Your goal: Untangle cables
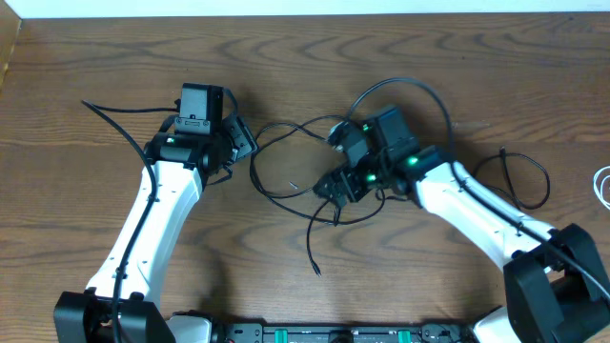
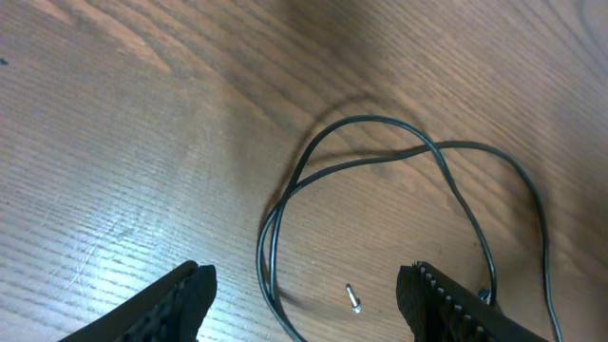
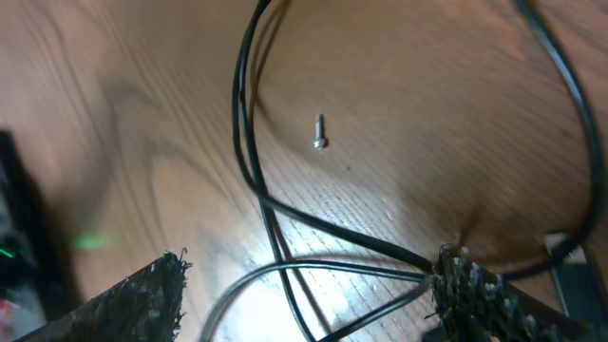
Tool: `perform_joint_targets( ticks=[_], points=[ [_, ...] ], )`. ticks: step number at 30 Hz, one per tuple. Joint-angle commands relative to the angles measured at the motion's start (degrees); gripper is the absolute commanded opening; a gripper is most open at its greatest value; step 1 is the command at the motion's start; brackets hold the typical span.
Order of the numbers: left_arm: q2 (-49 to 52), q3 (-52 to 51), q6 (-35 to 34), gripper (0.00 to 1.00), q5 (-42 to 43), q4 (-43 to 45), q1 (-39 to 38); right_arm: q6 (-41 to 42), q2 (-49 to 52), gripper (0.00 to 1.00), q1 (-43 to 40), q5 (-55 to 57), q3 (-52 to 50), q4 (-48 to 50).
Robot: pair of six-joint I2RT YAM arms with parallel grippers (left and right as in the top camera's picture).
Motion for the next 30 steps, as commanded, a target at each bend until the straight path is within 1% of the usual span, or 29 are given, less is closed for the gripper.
perform_joint_targets(
  ticks=[1,4,7,8,10,11,12,16,22,24,25,27,30],
  points=[
    [0.7,0.7,-0.1,0.68,-0.4,-0.4,0.3,-9.0,-0.4,0.82,4.0,7.5,0.0,-0.3],
    [0.7,0.7,-0.1,0.68,-0.3,-0.5,0.3,-9.6,1.2,0.81,6.0,10.3,0.0,0.0],
    [0.7,0.7,-0.1,0.68,-0.3,-0.5,0.3,-9.6,3.6,0.73,7.3,11.9,0.0,1.1],
    [0.7,0.7,-0.1,0.68,-0.3,-0.5,0.3,-9.6,5.7,0.65,7.6,12.7,0.0,2.5],
    [0.7,0.7,-0.1,0.68,-0.3,-0.6,0.3,-9.6,7.0,0.42,7.6,12.6,0.0,4.2],
    [0.7,0.7,-0.1,0.68,-0.3,-0.9,0.3,-9.5,7.3,0.18,7.6,12.6,0.0,5.0],
    [0.7,0.7,-0.1,0.68,-0.4,-1.0,0.3,-9.0,7.3,0.01,7.7,12.6,0.0,5.8],
    [0.7,0.7,-0.1,0.68,-0.4,-1.5,0.3,-7.6,5.3,0.01,7.7,11.4,0.2,10.3],
    [0.7,0.7,-0.1,0.68,-0.4,-1.5,0.3,-7.6,-1.2,0.01,7.7,8.5,0.2,13.0],
    [0.7,0.7,-0.1,0.68,-0.4,-1.5,0.3,-7.6,-1.6,0.24,7.7,8.5,0.2,13.0],
    [0.7,0.7,-0.1,0.68,-0.4,-1.5,0.3,-7.6,-1.5,0.39,7.7,8.5,0.2,12.8],
    [0.7,0.7,-0.1,0.68,-0.4,-1.5,0.3,-7.6,-1.4,0.51,7.7,8.5,0.2,12.5],
    [0.7,0.7,-0.1,0.68,-0.6,-1.5,0.3,-7.6,-1.3,0.60,8.3,8.5,0.1,11.9]
  ],
)
